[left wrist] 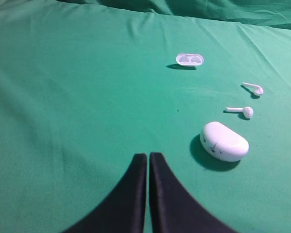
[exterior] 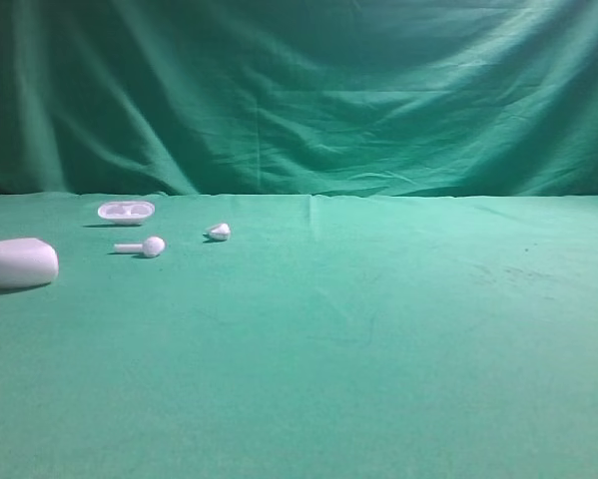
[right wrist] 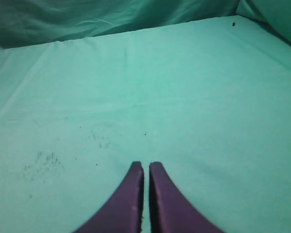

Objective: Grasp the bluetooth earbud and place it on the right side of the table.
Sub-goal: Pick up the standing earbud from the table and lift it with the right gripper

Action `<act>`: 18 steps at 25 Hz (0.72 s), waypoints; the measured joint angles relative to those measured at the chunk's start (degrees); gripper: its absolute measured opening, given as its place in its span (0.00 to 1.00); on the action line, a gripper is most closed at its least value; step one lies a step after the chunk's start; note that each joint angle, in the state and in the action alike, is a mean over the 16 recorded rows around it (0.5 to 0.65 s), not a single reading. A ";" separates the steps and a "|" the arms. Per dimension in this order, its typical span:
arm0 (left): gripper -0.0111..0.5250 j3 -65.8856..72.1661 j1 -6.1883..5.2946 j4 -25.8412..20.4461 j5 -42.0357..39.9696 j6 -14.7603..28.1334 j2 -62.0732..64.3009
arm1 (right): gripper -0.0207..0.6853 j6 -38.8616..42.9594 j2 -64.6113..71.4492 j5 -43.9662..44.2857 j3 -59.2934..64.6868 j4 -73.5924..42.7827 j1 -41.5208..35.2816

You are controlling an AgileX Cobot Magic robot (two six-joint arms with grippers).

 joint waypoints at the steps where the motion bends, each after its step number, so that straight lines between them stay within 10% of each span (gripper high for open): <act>1: 0.02 0.00 0.00 0.00 0.00 0.00 0.00 | 0.03 0.00 0.00 0.00 0.00 0.00 0.00; 18: 0.02 0.00 0.00 0.00 0.00 0.00 0.00 | 0.03 0.28 0.00 -1.86 0.04 -0.24 0.00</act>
